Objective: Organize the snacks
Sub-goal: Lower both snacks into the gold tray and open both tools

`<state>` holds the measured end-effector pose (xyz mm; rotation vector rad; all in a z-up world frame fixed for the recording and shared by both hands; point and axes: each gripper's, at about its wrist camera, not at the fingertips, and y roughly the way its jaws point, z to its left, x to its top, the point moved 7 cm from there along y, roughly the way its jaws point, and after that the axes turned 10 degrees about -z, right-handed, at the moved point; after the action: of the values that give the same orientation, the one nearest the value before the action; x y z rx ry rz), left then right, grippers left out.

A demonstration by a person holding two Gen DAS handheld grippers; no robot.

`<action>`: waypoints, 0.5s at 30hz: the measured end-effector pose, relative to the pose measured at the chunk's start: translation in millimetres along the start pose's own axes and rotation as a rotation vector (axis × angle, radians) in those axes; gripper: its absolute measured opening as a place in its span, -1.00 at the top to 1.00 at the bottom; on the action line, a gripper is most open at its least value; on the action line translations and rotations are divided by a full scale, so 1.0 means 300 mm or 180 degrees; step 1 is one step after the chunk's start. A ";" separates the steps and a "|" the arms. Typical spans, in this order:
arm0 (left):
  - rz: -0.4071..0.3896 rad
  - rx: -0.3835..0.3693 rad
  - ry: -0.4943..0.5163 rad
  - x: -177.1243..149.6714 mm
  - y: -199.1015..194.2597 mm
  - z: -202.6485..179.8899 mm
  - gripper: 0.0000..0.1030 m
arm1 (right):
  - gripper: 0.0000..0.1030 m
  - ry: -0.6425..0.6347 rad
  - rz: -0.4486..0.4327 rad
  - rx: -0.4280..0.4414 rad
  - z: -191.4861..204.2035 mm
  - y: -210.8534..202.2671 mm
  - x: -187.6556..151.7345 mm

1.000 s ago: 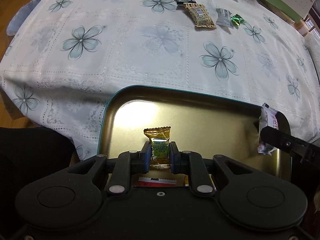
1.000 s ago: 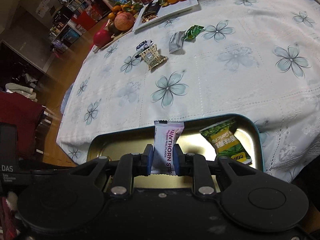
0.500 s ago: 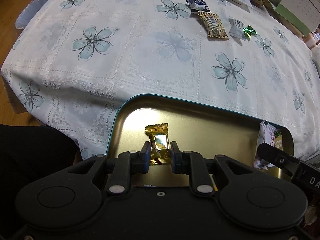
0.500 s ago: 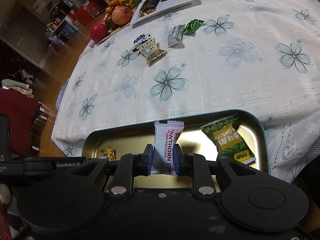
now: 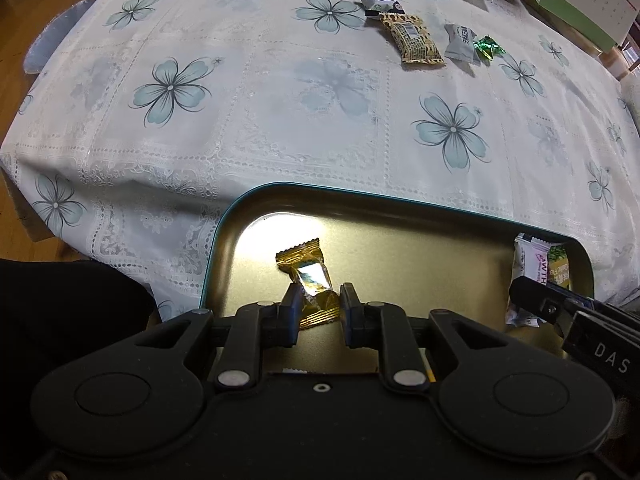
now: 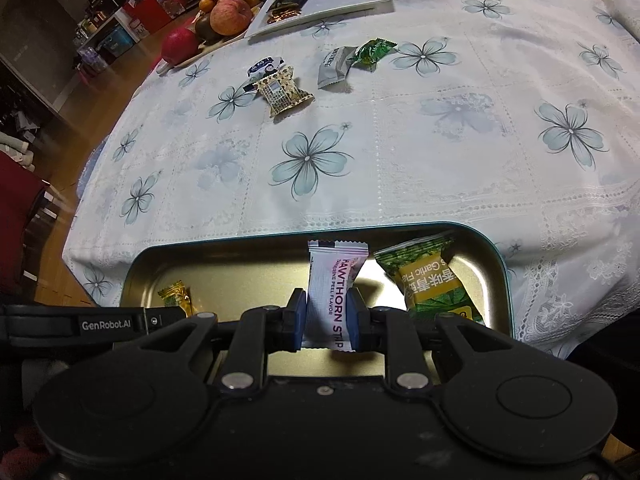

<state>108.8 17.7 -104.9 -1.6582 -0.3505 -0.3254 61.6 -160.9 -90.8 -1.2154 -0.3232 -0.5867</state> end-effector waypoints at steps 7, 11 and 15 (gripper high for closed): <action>0.0002 0.0016 0.0042 -0.002 0.003 -0.002 0.47 | 0.55 -0.0254 -0.0015 -0.0003 0.031 0.004 -0.012; 0.0005 0.0014 0.0047 -0.002 0.003 -0.002 0.47 | 0.49 -0.0270 -0.0036 0.0068 0.043 -0.003 -0.007; 0.0005 0.0012 0.0062 -0.004 0.003 -0.006 0.47 | 0.49 -0.0191 -0.0102 0.0095 0.039 -0.011 0.007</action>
<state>108.0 15.8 -106.1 -1.6505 -0.3350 -0.3392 62.4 -151.2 -83.3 -1.2025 -0.4014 -0.5720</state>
